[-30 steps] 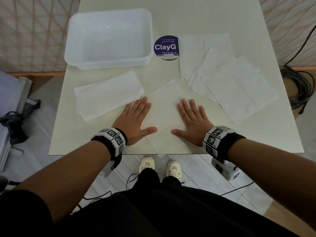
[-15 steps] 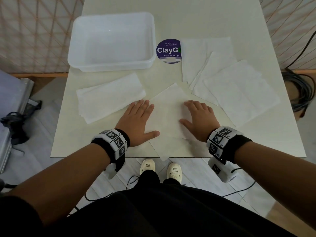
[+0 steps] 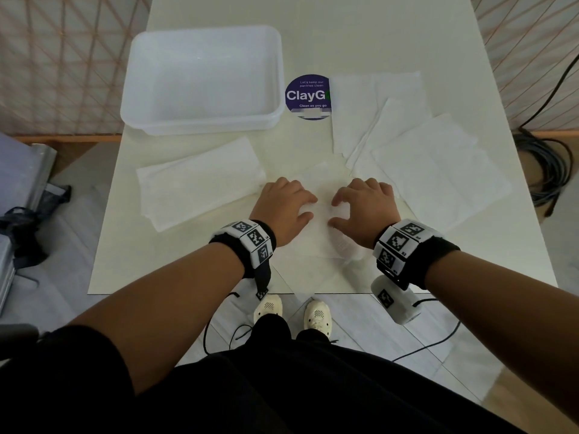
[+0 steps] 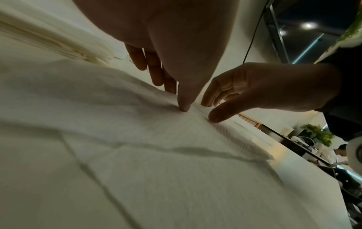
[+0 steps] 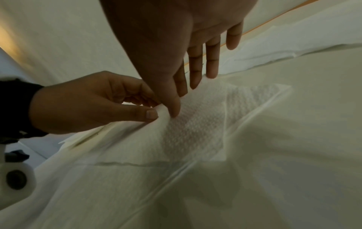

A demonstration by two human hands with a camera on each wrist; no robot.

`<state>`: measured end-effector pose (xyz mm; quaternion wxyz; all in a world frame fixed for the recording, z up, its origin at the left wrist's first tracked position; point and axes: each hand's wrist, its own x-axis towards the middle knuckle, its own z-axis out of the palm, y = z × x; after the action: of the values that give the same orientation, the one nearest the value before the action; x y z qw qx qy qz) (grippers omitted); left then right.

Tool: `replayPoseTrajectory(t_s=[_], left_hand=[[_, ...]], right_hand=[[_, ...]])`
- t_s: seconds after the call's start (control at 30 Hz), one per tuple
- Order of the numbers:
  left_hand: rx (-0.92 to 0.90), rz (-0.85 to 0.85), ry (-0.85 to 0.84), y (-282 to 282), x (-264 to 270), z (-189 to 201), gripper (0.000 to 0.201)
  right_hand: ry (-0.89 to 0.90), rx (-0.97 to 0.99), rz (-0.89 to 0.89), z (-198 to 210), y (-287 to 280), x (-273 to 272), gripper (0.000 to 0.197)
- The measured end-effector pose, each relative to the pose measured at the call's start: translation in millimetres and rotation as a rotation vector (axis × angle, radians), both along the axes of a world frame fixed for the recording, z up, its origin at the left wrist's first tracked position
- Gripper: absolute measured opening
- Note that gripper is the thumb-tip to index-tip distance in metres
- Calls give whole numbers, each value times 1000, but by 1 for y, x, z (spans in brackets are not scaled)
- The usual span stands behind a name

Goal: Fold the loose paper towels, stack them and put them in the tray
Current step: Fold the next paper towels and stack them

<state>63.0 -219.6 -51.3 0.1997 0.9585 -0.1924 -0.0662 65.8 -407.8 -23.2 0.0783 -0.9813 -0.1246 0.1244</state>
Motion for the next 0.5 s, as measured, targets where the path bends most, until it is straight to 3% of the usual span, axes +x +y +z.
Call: replayPoseTrajectory(t_s=[0.23,0.5], left_hand=[[-47,54,2,-2,4,6,14],[-252,56,105,5,2,20,14]], right_hand=[[-28,56,-1,3,2,2,17],[26,242,104,17,3,17,17]])
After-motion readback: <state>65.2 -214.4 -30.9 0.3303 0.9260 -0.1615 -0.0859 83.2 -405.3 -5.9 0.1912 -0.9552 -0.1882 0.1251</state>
